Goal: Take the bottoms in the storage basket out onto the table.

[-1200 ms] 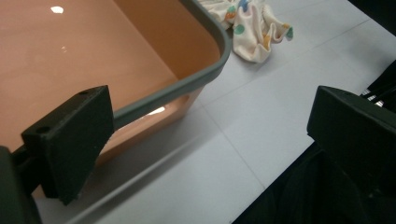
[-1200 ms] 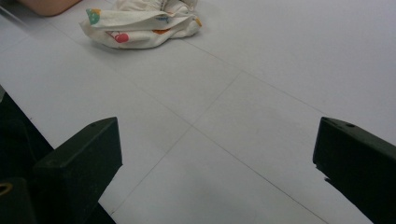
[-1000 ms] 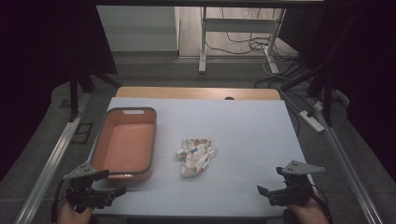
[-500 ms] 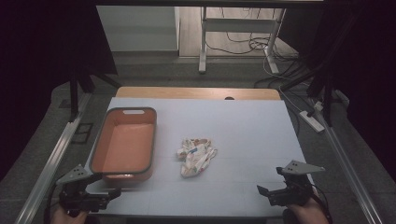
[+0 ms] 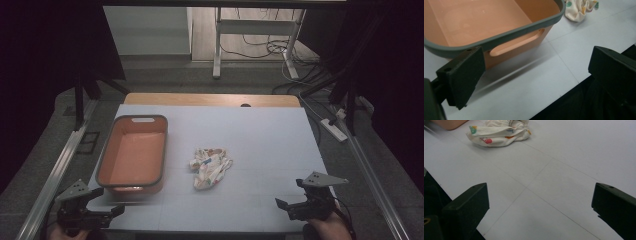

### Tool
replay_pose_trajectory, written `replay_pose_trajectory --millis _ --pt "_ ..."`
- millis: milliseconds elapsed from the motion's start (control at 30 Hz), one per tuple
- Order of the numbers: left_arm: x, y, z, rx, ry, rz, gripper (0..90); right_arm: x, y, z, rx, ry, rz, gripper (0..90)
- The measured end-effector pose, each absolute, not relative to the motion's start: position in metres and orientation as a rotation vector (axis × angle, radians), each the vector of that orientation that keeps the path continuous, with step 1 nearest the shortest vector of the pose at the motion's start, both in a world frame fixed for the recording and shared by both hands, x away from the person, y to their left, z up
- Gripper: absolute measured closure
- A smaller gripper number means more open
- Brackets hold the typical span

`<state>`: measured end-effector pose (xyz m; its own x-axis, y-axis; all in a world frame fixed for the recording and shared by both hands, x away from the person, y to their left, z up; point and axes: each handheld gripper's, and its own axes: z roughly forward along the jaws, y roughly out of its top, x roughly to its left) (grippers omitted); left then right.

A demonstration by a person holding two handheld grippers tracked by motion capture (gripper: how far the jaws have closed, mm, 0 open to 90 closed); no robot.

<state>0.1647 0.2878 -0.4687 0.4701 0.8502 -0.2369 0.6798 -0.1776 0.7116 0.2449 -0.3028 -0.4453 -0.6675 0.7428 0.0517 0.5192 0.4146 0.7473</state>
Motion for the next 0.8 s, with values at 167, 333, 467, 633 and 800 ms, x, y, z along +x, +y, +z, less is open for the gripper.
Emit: replay_pose_trajectory --millis 167,333,467,633,800 --pt "0.1626 0.2906 -0.4691 1.925 1.284 0.274 2.2 0.245 -0.3029 -0.4453 1.102 2.384 1.107 1.9" --pt "0.162 0.2932 -0.4697 1.928 1.296 0.269 2.2 0.2451 -0.3027 -0.4454 1.105 2.384 1.106 1.9" --pt "0.1614 0.2944 -0.47 1.935 1.302 0.266 2.2 0.2451 -0.3027 -0.4454 1.105 2.385 1.105 1.9" --pt "0.1609 0.2965 -0.4708 1.946 1.307 0.256 2.2 0.2452 -0.3024 -0.4453 1.103 2.387 1.101 1.9" --pt "0.1607 0.2968 -0.4718 1.97 1.31 0.244 2.2 0.2451 -0.3021 -0.4453 1.103 2.385 1.102 1.9"
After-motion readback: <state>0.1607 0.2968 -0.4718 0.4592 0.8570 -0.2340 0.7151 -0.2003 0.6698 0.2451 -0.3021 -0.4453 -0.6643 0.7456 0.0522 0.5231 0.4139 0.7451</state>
